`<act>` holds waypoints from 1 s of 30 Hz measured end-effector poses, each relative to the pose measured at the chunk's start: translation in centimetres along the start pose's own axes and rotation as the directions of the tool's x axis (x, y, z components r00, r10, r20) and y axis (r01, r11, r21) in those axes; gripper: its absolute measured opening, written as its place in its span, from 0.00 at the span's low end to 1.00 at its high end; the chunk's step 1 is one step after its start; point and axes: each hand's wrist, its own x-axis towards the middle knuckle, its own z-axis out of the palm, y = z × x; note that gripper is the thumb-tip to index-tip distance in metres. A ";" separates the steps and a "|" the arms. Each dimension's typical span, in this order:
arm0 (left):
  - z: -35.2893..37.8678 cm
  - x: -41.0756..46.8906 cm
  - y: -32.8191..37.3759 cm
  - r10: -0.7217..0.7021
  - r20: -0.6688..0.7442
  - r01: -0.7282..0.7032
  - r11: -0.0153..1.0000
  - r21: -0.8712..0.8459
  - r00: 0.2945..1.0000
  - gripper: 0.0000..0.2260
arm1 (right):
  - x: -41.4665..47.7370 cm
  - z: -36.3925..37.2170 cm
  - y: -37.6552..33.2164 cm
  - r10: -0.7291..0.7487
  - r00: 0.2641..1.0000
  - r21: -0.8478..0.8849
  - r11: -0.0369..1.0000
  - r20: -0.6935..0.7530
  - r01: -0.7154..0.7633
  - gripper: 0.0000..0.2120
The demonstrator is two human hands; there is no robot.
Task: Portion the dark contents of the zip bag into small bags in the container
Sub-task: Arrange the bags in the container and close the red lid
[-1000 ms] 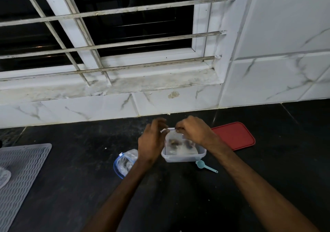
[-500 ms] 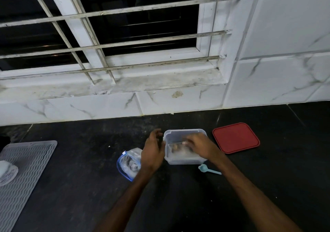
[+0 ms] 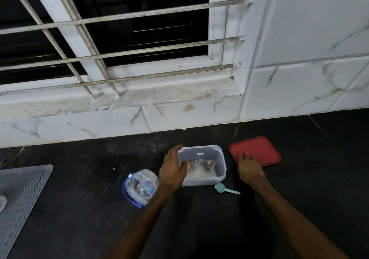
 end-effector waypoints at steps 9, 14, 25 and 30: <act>-1.2 -0.9 -2.5 -0.057 -0.054 0.054 0.997 -0.060 0.997 0.19 | 0.5 -4.0 3.0 -0.265 0.928 -0.411 0.901 -0.261 0.142 0.28; -0.7 -0.8 -2.4 -0.070 -0.006 0.069 0.994 -0.079 0.998 0.20 | 0.6 -11.2 6.9 0.196 0.852 0.309 0.950 -0.486 -0.043 0.17; 0.8 -1.3 -2.7 -0.181 0.015 0.175 0.925 -0.336 0.983 0.22 | -4.9 -9.5 -1.5 0.450 0.886 0.891 -0.442 0.116 0.107 0.16; 2.0 -2.0 -2.7 -0.207 0.053 0.211 0.903 -0.373 0.977 0.31 | -6.3 -3.9 -6.9 0.426 0.904 0.997 -0.073 0.044 -0.014 0.16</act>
